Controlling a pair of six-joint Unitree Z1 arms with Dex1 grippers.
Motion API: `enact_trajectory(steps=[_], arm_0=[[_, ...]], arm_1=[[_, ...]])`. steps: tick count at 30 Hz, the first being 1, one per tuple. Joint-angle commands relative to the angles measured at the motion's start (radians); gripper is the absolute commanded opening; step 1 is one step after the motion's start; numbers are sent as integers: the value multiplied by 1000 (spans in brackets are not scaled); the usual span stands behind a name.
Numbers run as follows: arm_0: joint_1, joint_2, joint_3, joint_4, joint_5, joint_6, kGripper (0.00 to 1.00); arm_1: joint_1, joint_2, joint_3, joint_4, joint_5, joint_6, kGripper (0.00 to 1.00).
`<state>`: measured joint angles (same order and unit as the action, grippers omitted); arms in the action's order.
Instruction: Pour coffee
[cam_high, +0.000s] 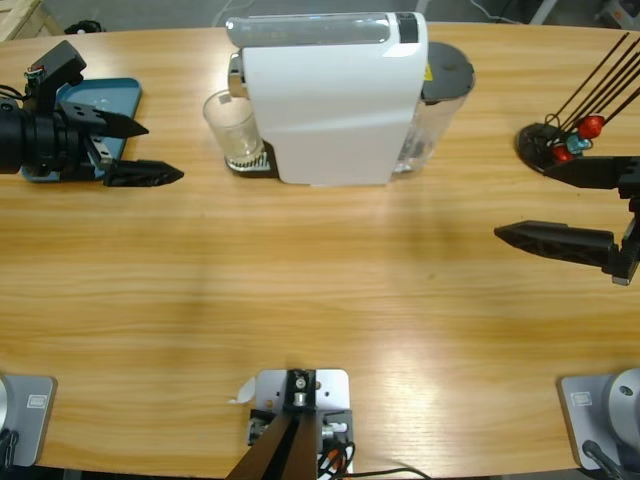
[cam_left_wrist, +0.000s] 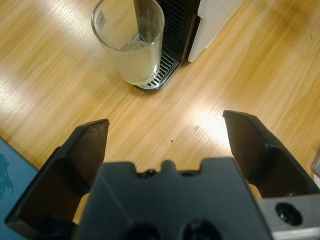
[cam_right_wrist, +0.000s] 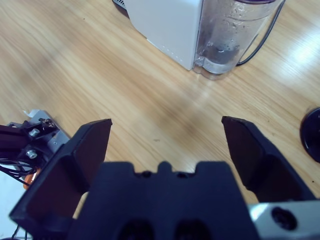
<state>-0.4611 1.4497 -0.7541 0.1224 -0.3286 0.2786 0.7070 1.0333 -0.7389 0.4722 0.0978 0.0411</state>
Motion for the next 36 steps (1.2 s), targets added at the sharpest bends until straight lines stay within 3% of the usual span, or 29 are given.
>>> enact_trajectory(steps=[1,14,36], arm_0=[[33,51,7,-19,-9,28,1000],[41,202,-133,-24,-17,254,1000],[45,368,-242,-78,-72,268,1000]], arm_1=[[8,2,27,-6,-10,-9,1000],[8,80,3,-11,-11,-22,1000],[-30,152,-14,-26,-18,-52,1000]])
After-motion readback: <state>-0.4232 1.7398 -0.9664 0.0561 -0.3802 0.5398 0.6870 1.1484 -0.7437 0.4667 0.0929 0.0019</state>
